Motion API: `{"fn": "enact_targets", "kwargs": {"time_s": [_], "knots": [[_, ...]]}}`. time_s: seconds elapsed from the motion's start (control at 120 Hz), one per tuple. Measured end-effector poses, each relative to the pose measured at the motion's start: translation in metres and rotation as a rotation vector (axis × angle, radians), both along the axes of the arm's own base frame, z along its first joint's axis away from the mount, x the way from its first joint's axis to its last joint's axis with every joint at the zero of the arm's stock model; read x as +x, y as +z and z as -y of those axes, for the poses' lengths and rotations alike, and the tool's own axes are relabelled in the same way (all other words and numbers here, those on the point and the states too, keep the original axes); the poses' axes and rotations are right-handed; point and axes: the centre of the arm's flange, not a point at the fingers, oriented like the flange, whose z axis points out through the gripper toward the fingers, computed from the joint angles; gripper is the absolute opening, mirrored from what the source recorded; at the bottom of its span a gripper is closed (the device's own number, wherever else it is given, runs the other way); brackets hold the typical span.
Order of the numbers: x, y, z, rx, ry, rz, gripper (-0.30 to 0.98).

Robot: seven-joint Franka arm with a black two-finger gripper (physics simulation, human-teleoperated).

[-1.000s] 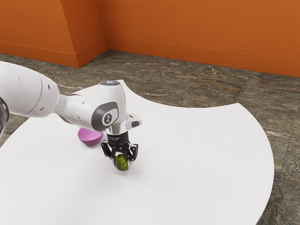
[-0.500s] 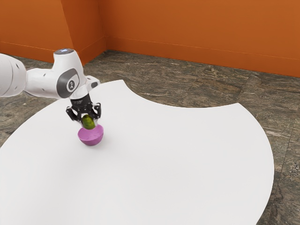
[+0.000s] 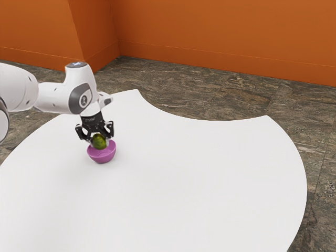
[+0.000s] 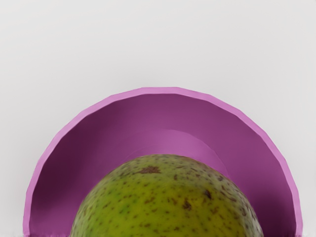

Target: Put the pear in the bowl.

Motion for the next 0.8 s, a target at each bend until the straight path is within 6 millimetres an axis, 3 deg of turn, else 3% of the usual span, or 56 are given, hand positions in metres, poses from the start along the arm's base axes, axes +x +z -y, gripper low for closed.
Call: {"fn": "enact_targets", "kwargs": {"time_s": [0.208,0.267,0.383,0.433,0.658,0.8], "knots": [[-0.001,0.0,0.001,-0.018,-0.008,-0.003,0.52],[0.0,0.013,0.001,-0.016,-0.012,0.016,0.56],[-0.004,0.091,0.012,-0.006,-0.037,0.107,0.6],[-0.01,0.132,0.03,-0.007,-0.067,0.133,0.62],[-0.045,0.273,0.107,-0.056,-0.27,0.202,0.65],[-0.054,0.337,0.136,-0.062,-0.41,0.221,0.66]]}}
